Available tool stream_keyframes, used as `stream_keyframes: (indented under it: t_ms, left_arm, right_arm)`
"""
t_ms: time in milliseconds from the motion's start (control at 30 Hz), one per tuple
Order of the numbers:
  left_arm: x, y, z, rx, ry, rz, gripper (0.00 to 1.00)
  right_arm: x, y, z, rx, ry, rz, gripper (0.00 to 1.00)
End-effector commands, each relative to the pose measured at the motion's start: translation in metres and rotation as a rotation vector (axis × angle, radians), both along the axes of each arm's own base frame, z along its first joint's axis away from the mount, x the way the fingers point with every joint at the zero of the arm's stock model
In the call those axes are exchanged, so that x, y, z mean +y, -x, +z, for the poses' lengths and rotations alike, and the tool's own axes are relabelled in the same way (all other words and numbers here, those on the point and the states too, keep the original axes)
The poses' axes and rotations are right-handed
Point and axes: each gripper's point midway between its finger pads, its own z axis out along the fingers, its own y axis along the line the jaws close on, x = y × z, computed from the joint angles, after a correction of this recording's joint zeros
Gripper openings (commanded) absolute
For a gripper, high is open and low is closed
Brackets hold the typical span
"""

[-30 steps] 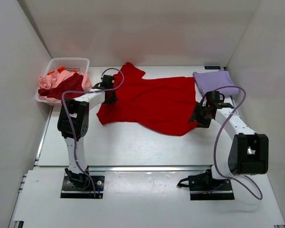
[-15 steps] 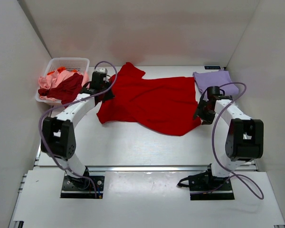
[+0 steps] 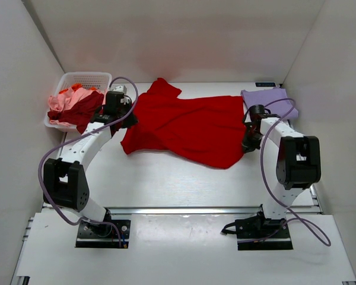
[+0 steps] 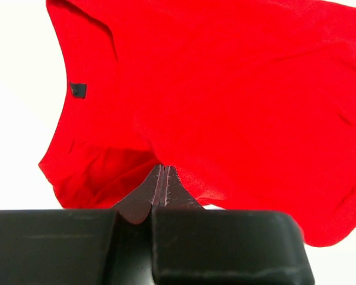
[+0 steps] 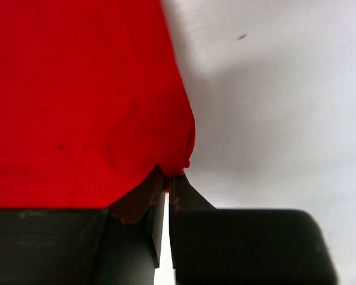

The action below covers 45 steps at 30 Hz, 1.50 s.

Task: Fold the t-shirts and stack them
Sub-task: Flatten out the tshirt

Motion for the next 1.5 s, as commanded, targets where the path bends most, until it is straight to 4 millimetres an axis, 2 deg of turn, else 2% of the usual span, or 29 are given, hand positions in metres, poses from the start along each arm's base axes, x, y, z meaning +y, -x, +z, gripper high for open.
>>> stream_keyframes:
  t_ms: [0,133,167,233,333,367,400,467,533,600,633,700,733,867,900,967,1033,1133,1200,1233,1267,1367,1400,1433,1467]
  left_arm:
    - [0.004,0.006,0.023,-0.05,0.02,-0.003,0.0]
    - [0.01,0.008,0.033,-0.072,0.006,-0.001,0.0]
    - [0.013,0.008,0.041,-0.089,0.014,0.01,0.0]
    - [0.017,0.011,0.035,-0.077,0.009,0.02,0.0]
    - [0.014,0.01,0.042,-0.088,0.018,0.011,0.0]
    - [0.013,0.013,0.039,-0.075,0.015,0.008,0.0]
    - [0.011,0.012,0.039,-0.076,0.014,0.003,0.0]
    - [0.011,0.013,0.041,-0.082,0.015,0.006,0.0]
    - [0.013,0.015,0.039,-0.079,0.014,0.006,0.0]
    - [0.015,0.017,0.038,-0.077,0.011,0.009,0.0]
    - [0.016,0.017,0.037,-0.075,0.011,0.013,0.0]
    - [0.016,0.018,0.037,-0.076,0.018,0.007,0.0]
    - [0.015,0.017,0.036,-0.076,0.016,0.008,0.0]
    - [0.013,0.018,0.03,-0.059,0.015,0.003,0.0]
    - [0.01,0.017,0.031,-0.063,0.016,-0.005,0.0]
    - [0.011,0.017,0.029,-0.06,0.019,-0.002,0.0]
    - [0.01,0.017,0.027,-0.056,0.02,-0.005,0.0]
    - [0.01,0.016,0.026,-0.055,0.017,-0.005,0.0]
    - [0.01,0.015,0.026,-0.056,0.02,-0.003,0.0]
    - [0.011,0.018,0.022,-0.045,0.014,-0.004,0.0]
    - [0.012,0.015,0.026,-0.057,0.017,-0.001,0.0]
    - [0.01,0.014,0.025,-0.056,0.013,-0.008,0.0]
    - [0.009,0.014,0.025,-0.054,0.016,-0.005,0.0]
    - [0.008,0.014,0.025,-0.054,0.022,-0.012,0.0]
    - [0.009,0.014,0.022,-0.045,0.014,-0.007,0.0]
  right_arm:
    - [-0.003,0.003,0.042,-0.06,0.064,0.018,0.01]
    - [0.006,0.017,0.093,-0.144,0.046,0.045,0.0]
    - [0.004,0.016,0.099,-0.162,0.037,0.041,0.01]
    - [0.01,0.005,0.113,-0.21,-0.04,0.06,0.02]
    - [0.011,-0.025,0.112,-0.218,-0.075,0.09,0.08]
    - [0.012,-0.032,0.099,-0.183,-0.075,0.111,0.13]
    - [0.012,-0.045,0.106,-0.205,-0.072,0.137,0.14]
    - [0.011,-0.07,0.095,-0.182,-0.062,0.157,0.12]
    - [0.008,-0.077,0.09,-0.165,-0.03,0.164,0.14]
    - [0.005,-0.074,0.078,-0.134,-0.007,0.148,0.18]
    - [0.003,-0.071,0.073,-0.129,-0.004,0.128,0.23]
    - [0.003,-0.054,0.054,-0.103,-0.014,0.12,0.26]
    - [0.007,-0.05,0.053,-0.105,-0.019,0.116,0.28]
    - [-0.002,-0.026,0.034,-0.081,0.006,0.072,0.29]
    - [-0.004,-0.026,0.032,-0.085,0.011,0.066,0.32]
    - [-0.007,-0.026,0.026,-0.077,0.02,0.062,0.44]
    - [-0.014,-0.026,0.021,-0.062,0.056,0.047,0.5]
    - [-0.017,-0.031,0.013,-0.054,0.075,0.049,0.51]
    - [-0.015,-0.041,0.008,-0.065,0.066,0.056,0.51]
    - [-0.023,-0.041,0.003,-0.052,0.059,0.038,0.51]
    - [-0.023,-0.044,0.0,-0.054,0.05,0.036,0.51]
    - [-0.024,-0.052,-0.005,-0.065,0.037,0.045,0.46]
    - [-0.019,-0.054,-0.009,-0.064,0.01,0.054,0.42]
    - [-0.019,-0.055,-0.008,-0.072,0.015,0.067,0.24]
    - [-0.017,-0.056,-0.008,-0.074,0.008,0.071,0.14]
